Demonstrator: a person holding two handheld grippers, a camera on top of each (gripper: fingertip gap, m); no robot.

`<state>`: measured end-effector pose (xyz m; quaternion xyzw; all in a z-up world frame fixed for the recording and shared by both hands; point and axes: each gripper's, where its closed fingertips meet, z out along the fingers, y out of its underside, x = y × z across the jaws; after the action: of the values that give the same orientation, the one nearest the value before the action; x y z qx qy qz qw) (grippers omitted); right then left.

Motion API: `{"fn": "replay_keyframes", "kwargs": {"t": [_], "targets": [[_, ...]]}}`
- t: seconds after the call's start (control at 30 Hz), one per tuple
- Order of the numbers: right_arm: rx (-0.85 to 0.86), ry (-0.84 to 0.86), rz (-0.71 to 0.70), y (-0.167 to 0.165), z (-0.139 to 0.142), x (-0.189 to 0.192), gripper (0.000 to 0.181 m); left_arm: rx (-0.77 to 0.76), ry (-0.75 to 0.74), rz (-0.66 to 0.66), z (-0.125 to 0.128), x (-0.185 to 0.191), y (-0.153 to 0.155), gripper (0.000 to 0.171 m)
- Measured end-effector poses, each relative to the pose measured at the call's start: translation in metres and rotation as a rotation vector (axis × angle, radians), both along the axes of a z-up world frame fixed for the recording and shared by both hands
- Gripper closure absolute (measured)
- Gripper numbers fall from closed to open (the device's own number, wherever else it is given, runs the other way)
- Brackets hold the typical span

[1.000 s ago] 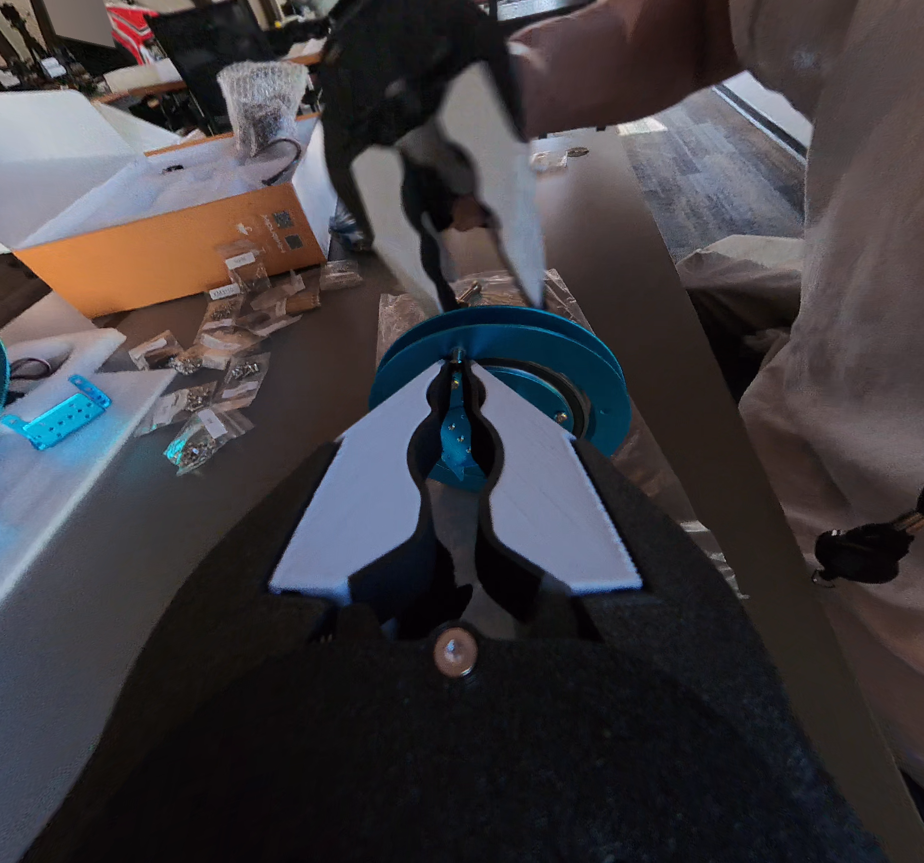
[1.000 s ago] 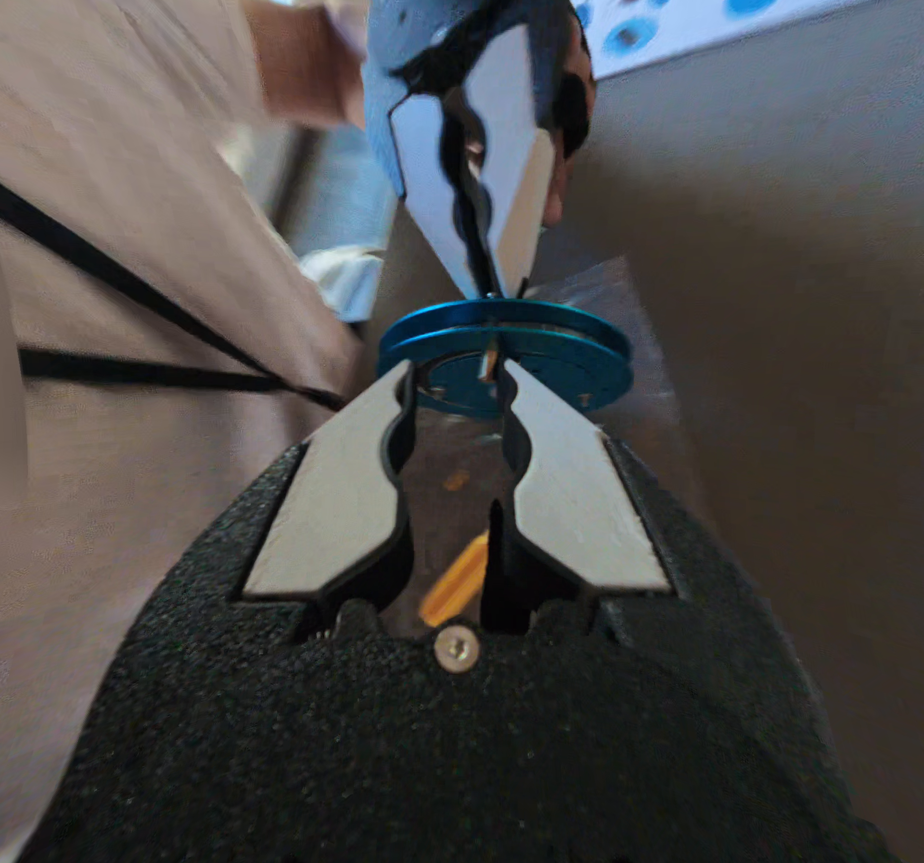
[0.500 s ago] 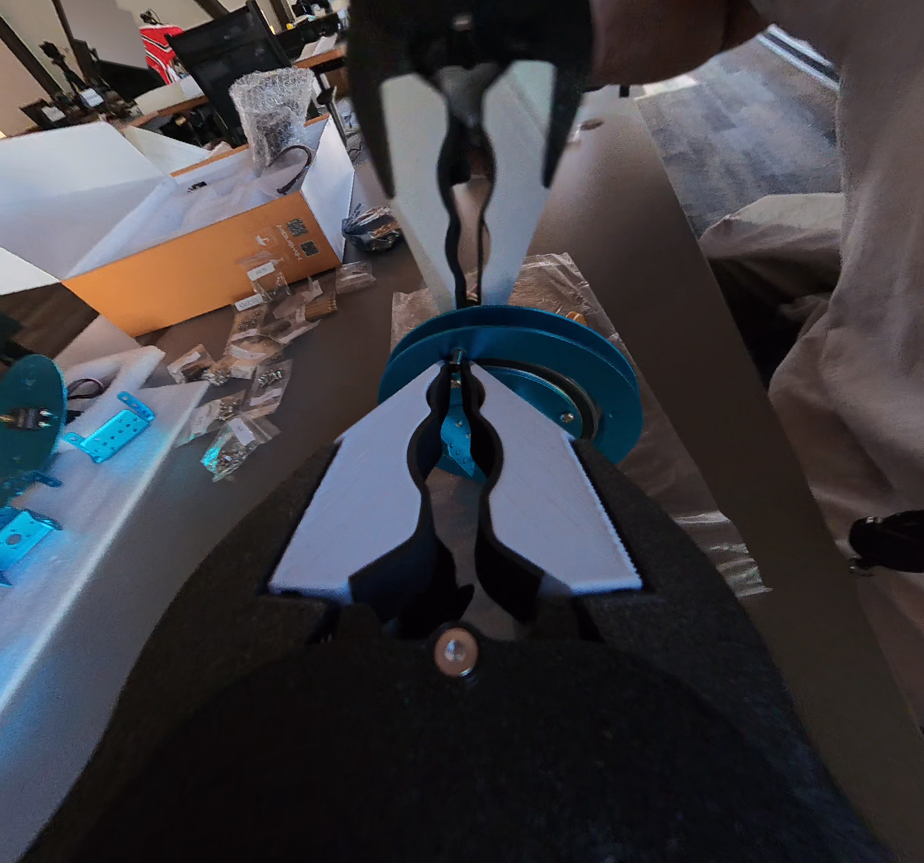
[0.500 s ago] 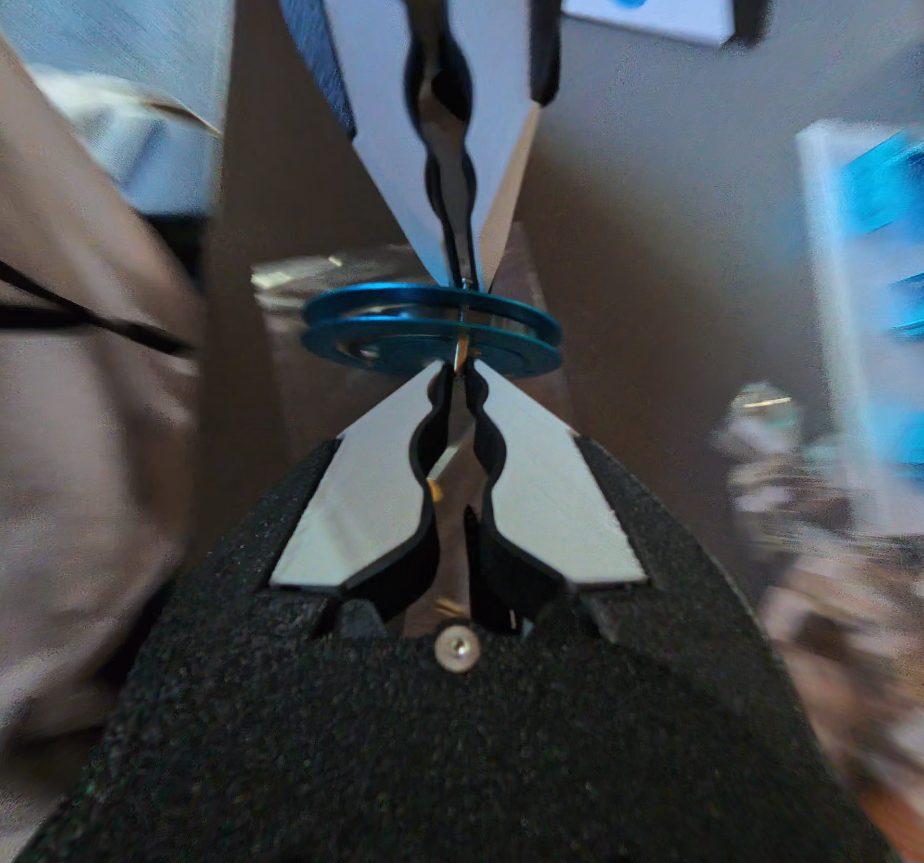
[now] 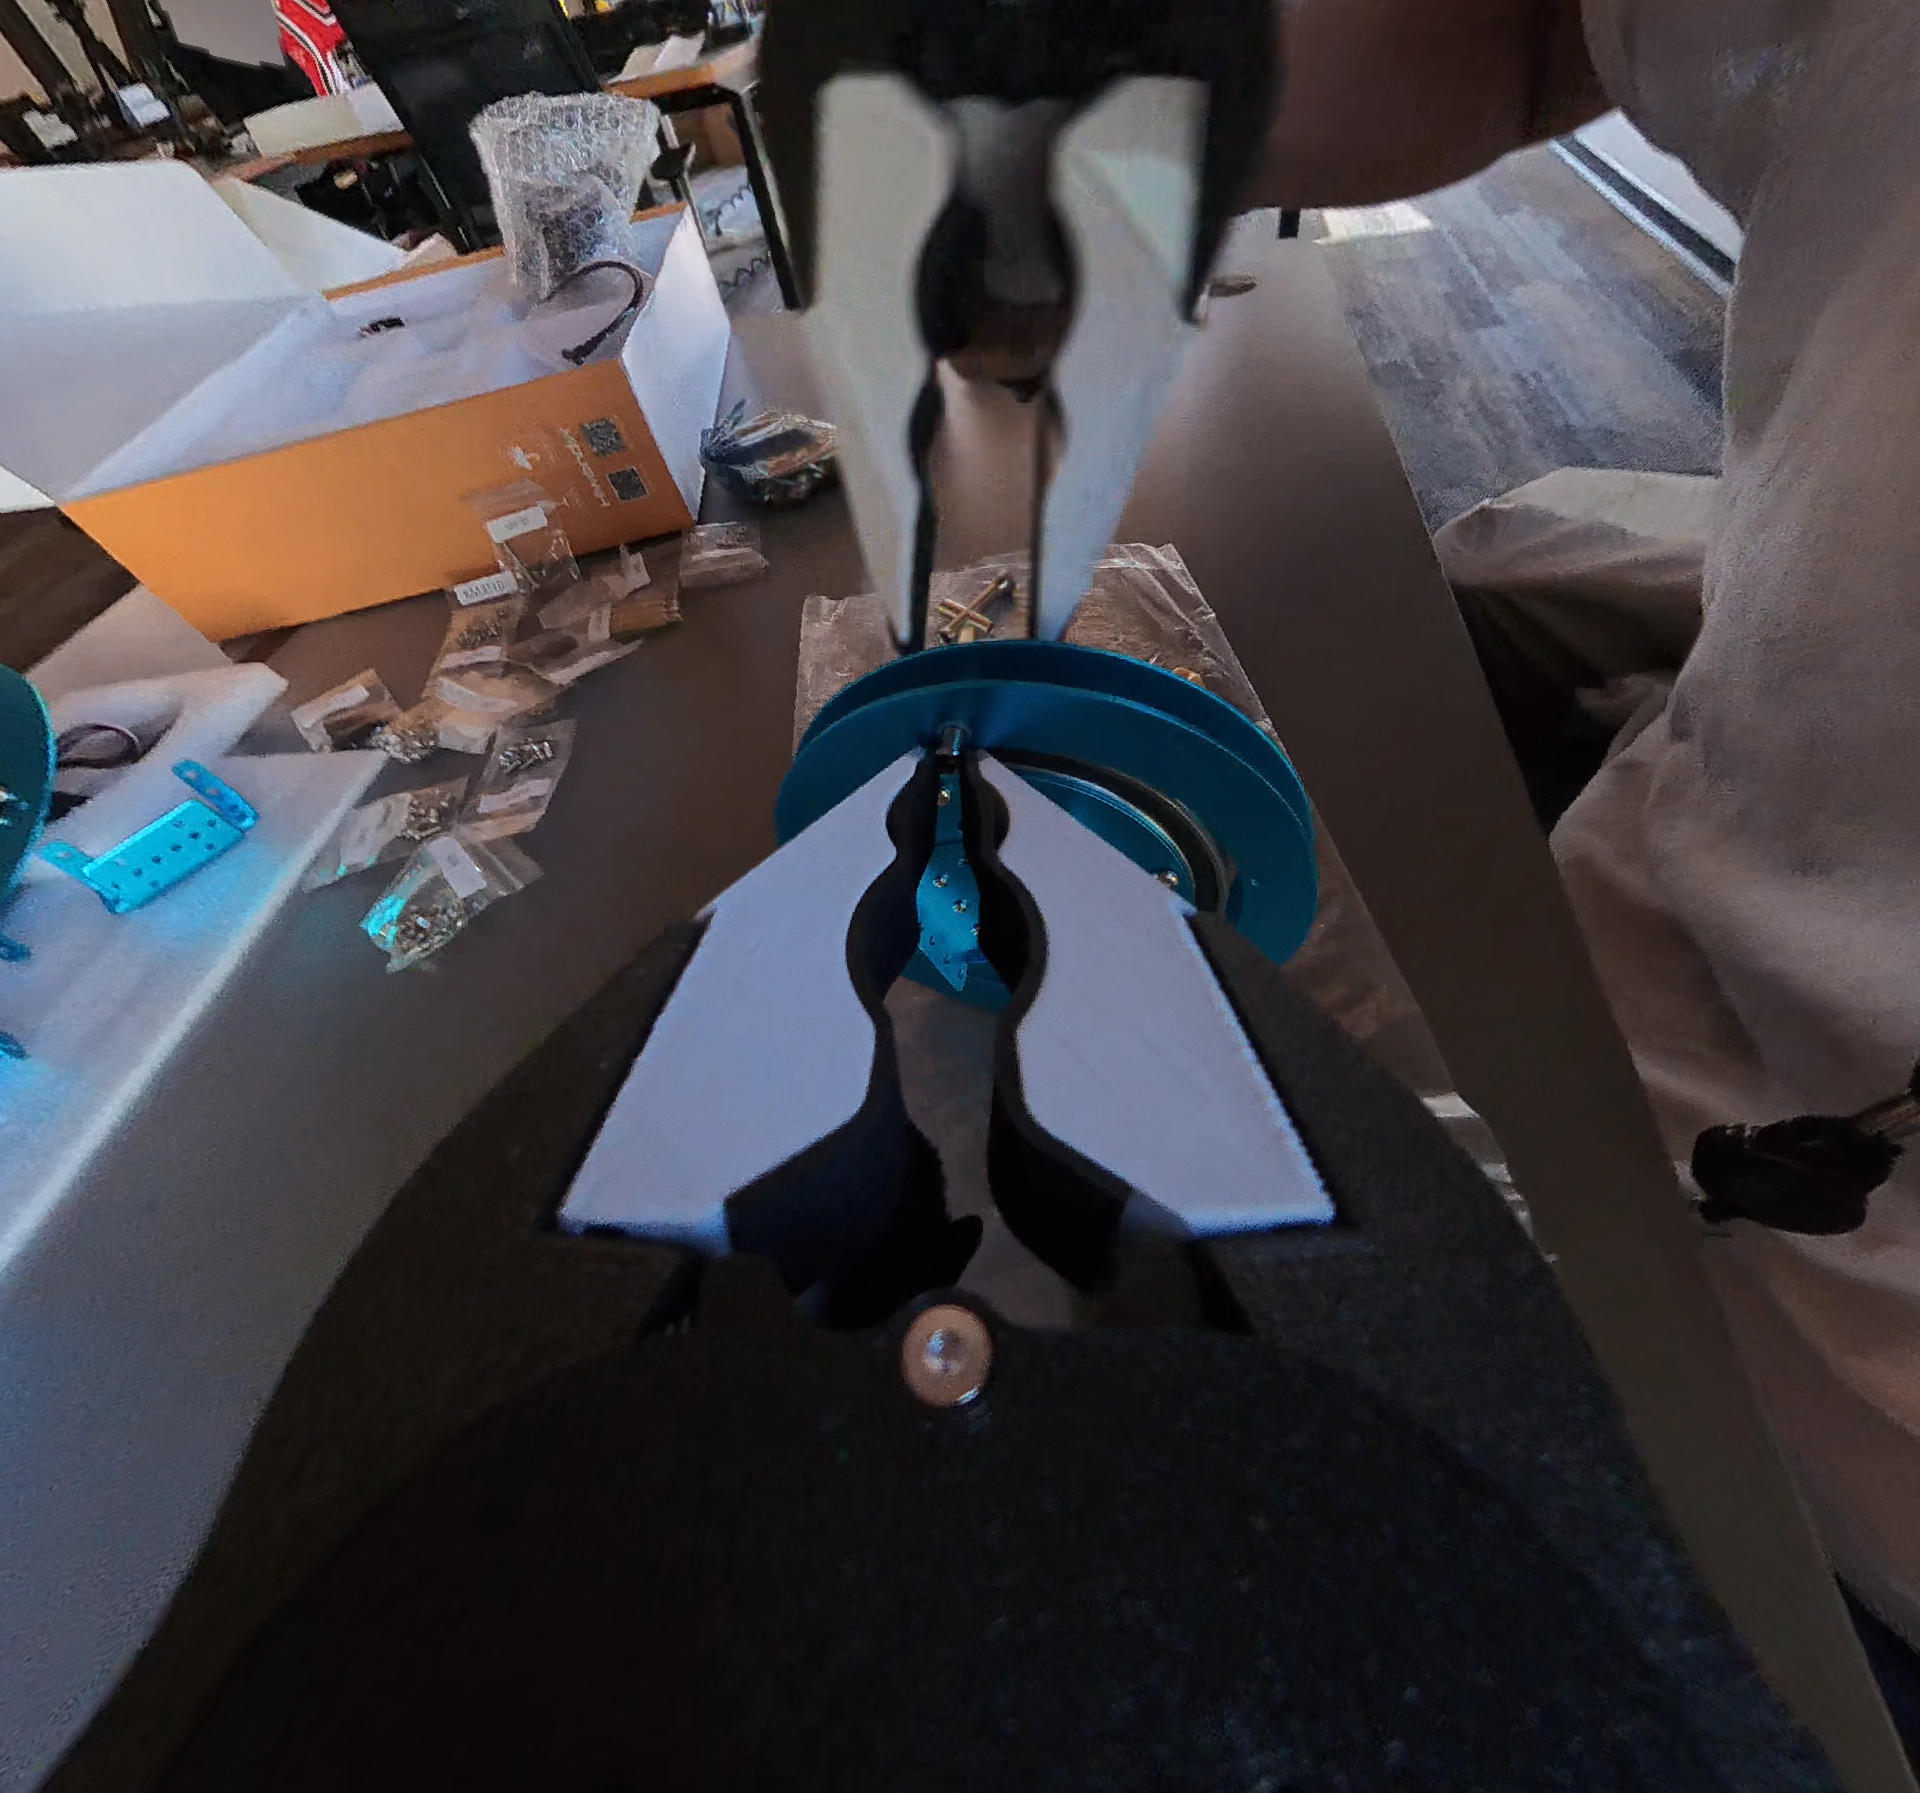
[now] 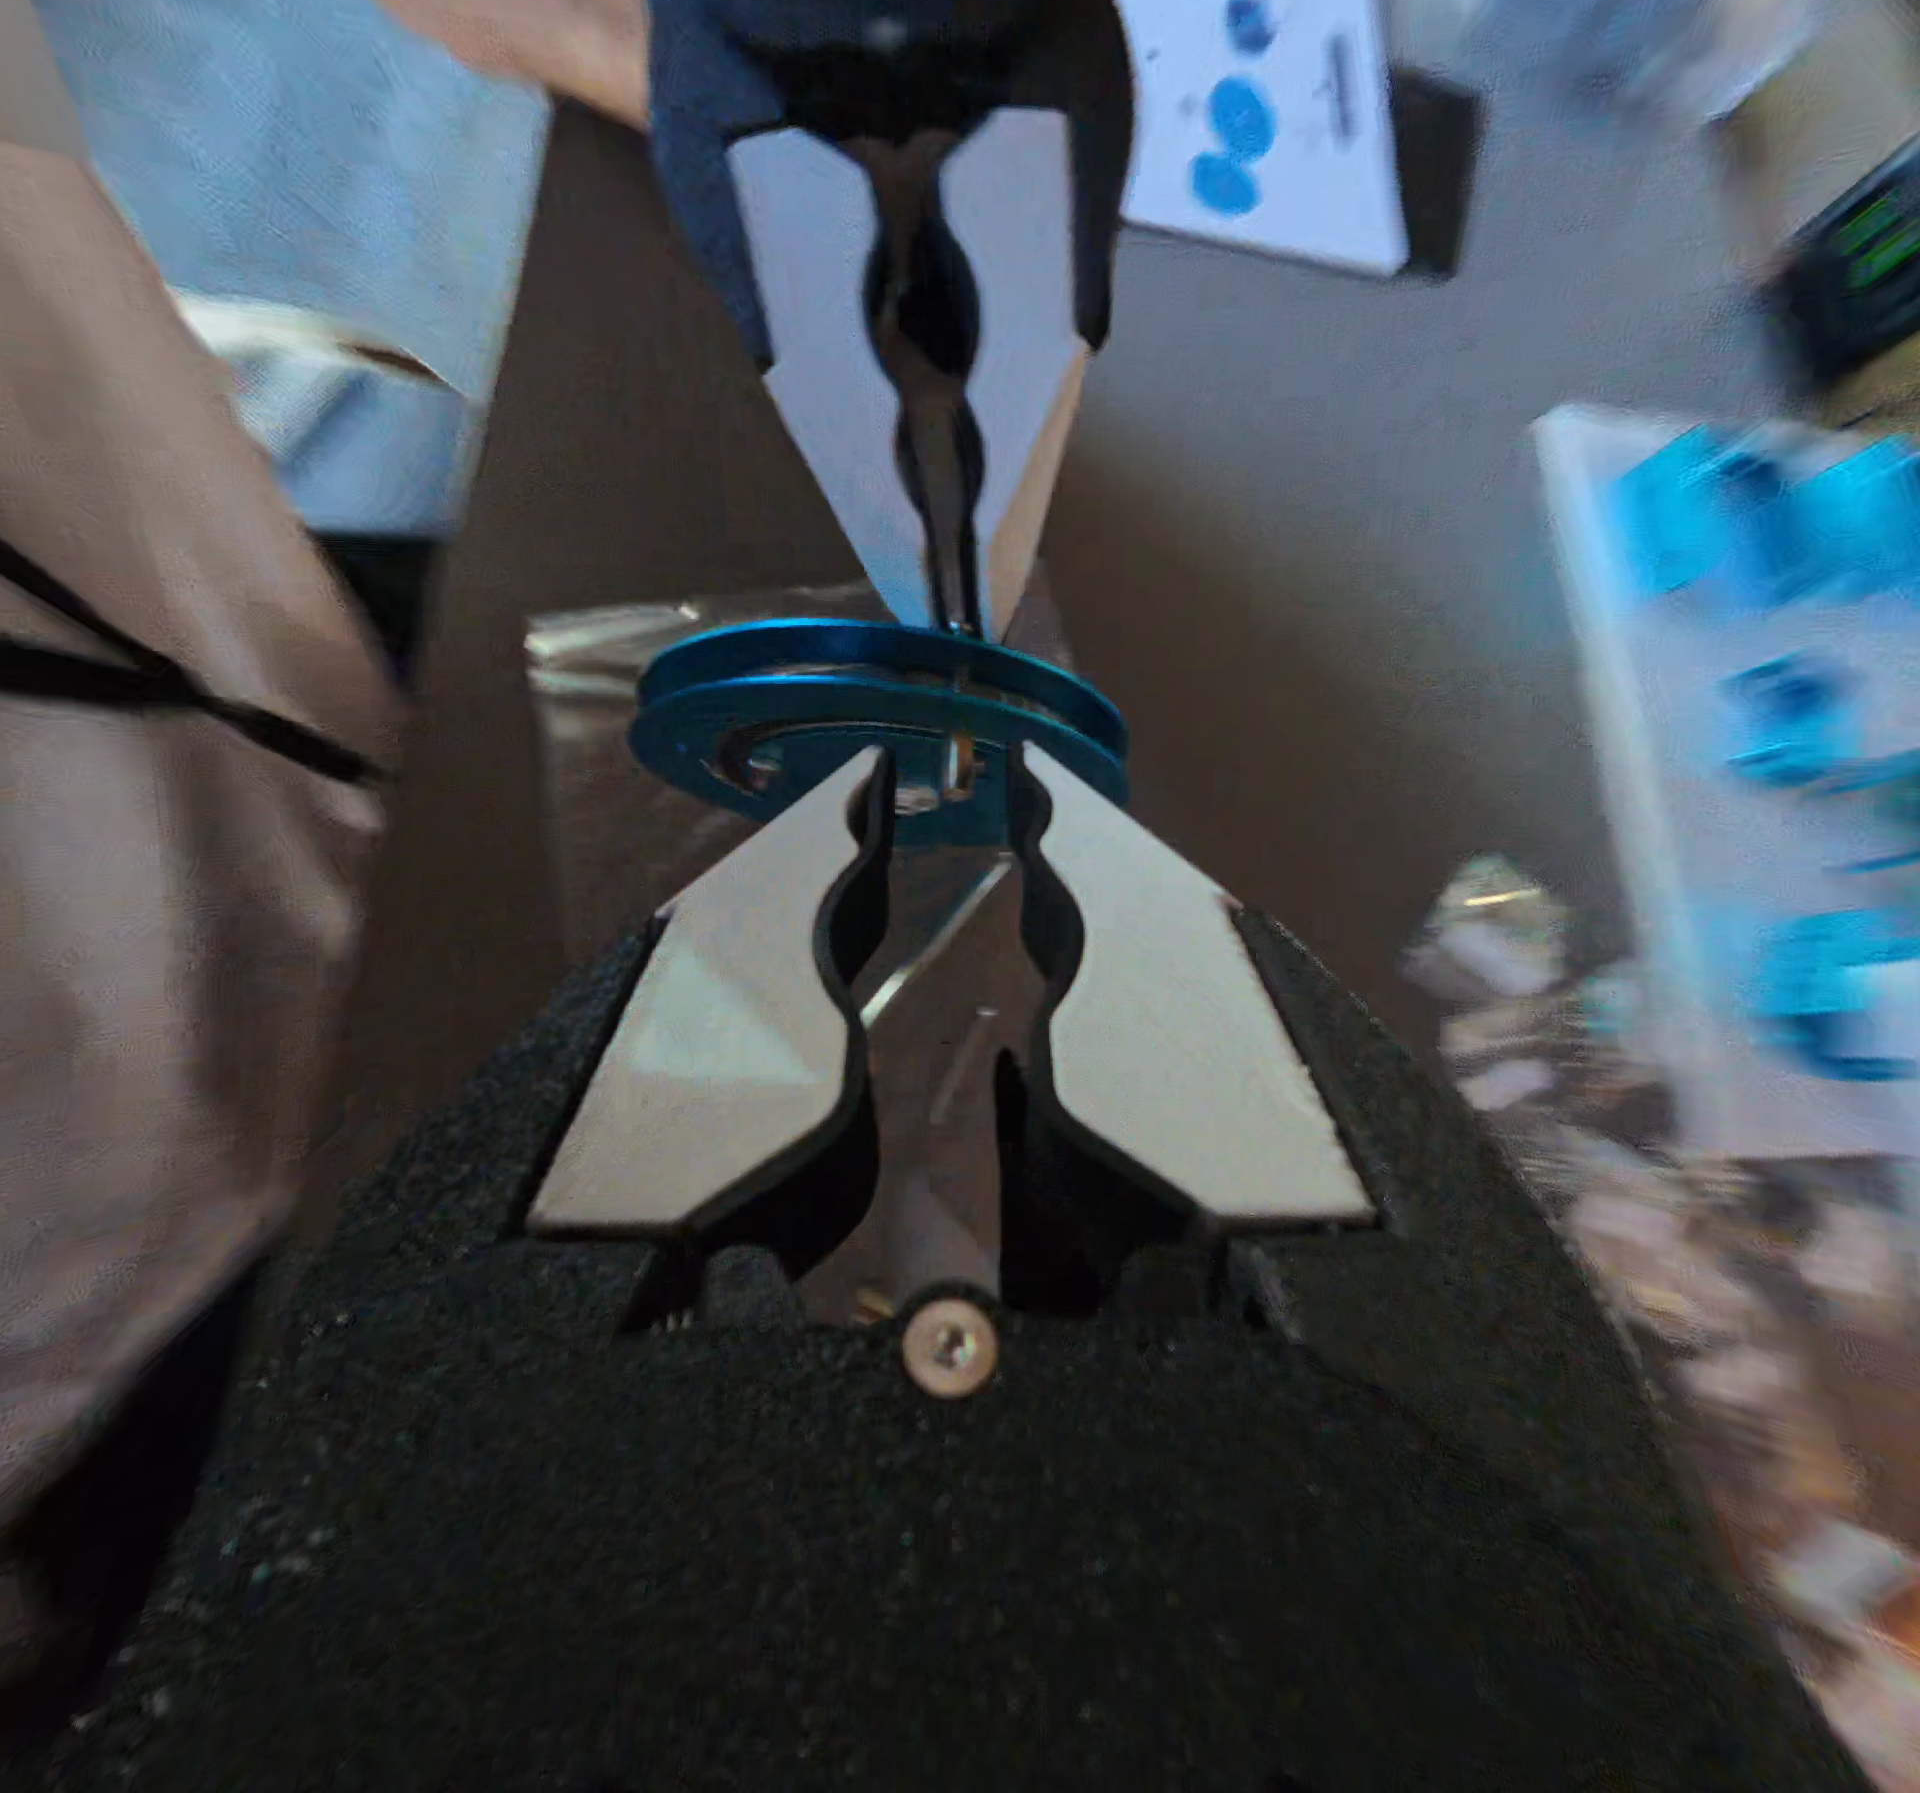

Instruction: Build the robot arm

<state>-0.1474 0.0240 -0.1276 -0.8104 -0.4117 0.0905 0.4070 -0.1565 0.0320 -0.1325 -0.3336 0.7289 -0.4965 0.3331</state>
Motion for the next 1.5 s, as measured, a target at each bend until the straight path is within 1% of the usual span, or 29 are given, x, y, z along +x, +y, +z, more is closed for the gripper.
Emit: {"fn": "replay_keyframes", "kwargs": {"t": [0.03, 0.1, 0.13, 0.2, 0.27, 0.3, 0.37, 0.43, 0.5, 0.57, 0.6, 0.63, 0.67, 0.7, 0.73, 0.83, 0.9, 0.93, 0.97, 1.0, 1.07, 1.1, 1.17, 1.2, 1.23, 1.3, 1.4, 1.47, 1.5], "targets": [[0.092, -0.12, 0.001, -0.001, -0.001, -0.002, 0.159, -0.015, 0.009, 0.002, 0.0, 0.0, 0.0, 0.169], [0.207, -0.337, -0.03, 0.002, -0.006, 0.0, 0.169, -0.032, 0.018, -0.006, 0.0, 0.0, -0.001, 0.169], [0.252, -0.392, -0.034, 0.004, -0.006, 0.0, 0.174, -0.029, 0.015, -0.012, 0.0, -0.001, -0.002, 0.169], [0.266, -0.448, -0.032, 0.007, -0.007, 0.001, 0.175, -0.007, 0.005, -0.002, 0.0, 0.0, -0.001, 0.169], [0.203, -0.417, -0.027, 0.008, -0.007, 0.001, 0.176, 0.015, -0.005, 0.004, 0.0, 0.0, -0.001, 0.169], [0.136, -0.367, -0.03, 0.008, -0.008, 0.001, 0.176, 0.037, -0.021, 0.007, 0.0, 0.0, -0.001, 0.169], [-0.043, -0.197, -0.021, 0.005, -0.009, -0.002, 0.177, 0.071, -0.046, 0.002, 0.001, -0.002, -0.002, 0.169], [-0.28, 0.071, -0.039, 0.003, -0.009, -0.005, 0.178, 0.125, -0.079, 0.01, 0.001, -0.002, -0.002, 0.169], [-0.624, 0.391, -0.068, -0.003, -0.008, -0.009, 0.177, 0.189, -0.115, 0.01, 0.001, -0.003, -0.004, 0.169], [-0.906, 0.645, -0.058, -0.008, -0.006, -0.013, 0.177, 0.232, -0.137, 0.005, 0.0, -0.004, -0.007, 0.169], [-1.016, 0.741, -0.05, -0.01, -0.005, -0.014, 0.177, 0.241, -0.142, 0.0, 0.0, -0.005, -0.008, 0.169], [-1.059, 0.79, -0.035, -0.011, -0.005, -0.015, 0.177, 0.241, -0.141, -0.001, 0.0, -0.005, -0.008, 0.17], [-1.04, 0.794, -0.025, -0.01, -0.004, -0.015, 0.177, 0.231, -0.134, 0.0, 0.0, -0.005, -0.007, 0.169], [-0.934, 0.724, -0.004, -0.009, -0.005, -0.015, 0.176, 0.207, -0.123, -0.001, 0.001, -0.005, -0.006, 0.169], [-0.774, 0.597, 0.022, -0.008, -0.006, -0.015, 0.177, 0.174, -0.106, 0.0, 0.001, -0.005, -0.006, 0.169], [-0.159, 0.069, 0.029, 0.002, -0.005, -0.004, 0.17, 0.065, -0.036, 0.015, 0.0, -0.001, -0.001, 0.169], [0.128, -0.258, -0.006, 0.002, -0.004, -0.001, 0.159, -0.013, 0.012, 0.014, 0.0, -0.001, -0.001, 0.169], [0.236, -0.415, -0.038, 0.003, -0.005, 0.003, 0.16, -0.035, 0.027, 0.01, -0.001, -0.001, -0.002, 0.169], [0.331, -0.543, -0.065, 0.005, -0.004, 0.005, 0.166, -0.055, 0.041, 0.002, 0.0, -0.001, -0.003, 0.169], [0.391, -0.623, -0.07, 0.006, -0.005, 0.003, 0.169, -0.071, 0.05, -0.002, 0.0, -0.001, -0.004, 0.169], [0.447, -0.7, -0.093, 0.008, -0.004, 0.002, 0.173, -0.072, 0.055, 0.005, 0.0, -0.001, -0.003, 0.169], [0.425, -0.705, -0.104, 0.009, -0.006, 0.003, 0.176, -0.061, 0.051, 0.013, -0.001, -0.001, -0.003, 0.169], [0.324, -0.679, -0.112, 0.01, -0.007, 0.005, 0.176, -0.027, 0.03, 0.018, -0.001, 0.0, -0.002, 0.169], [0.233, -0.613, -0.106, 0.008, -0.008, 0.004, 0.177, -0.01, 0.017, 0.014, -0.001, 0.0, -0.003, 0.169], [0.128, -0.51, -0.088, 0.006, -0.009, 0.002, 0.177, 0.004, 0.006, 0.008, -0.001, -0.001, -0.003, 0.169], [-0.146, -0.232, -0.057, 0.001, -0.011, -0.003, 0.177, 0.051, -0.027, 0.014, -0.001, -0.001, -0.004, 0.169], [-0.64, 0.182, -0.018, -0.008, -0.011, -0.008, 0.178, 0.164, -0.082, 0.04, -0.001, 0.0, -0.005, 0.169], [-0.972, 0.42, 0.011, -0.015, -0.009, -0.012, 0.178, 0.189, -0.1, 0.036, -0.001, -0.001, -0.007, 0.17], [-1.103, 0.519, 0.026, -0.017, -0.007, -0.014, 0.178, 0.2, -0.108, 0.034, -0.001, -0.001, -0.008, 0.17]]}}
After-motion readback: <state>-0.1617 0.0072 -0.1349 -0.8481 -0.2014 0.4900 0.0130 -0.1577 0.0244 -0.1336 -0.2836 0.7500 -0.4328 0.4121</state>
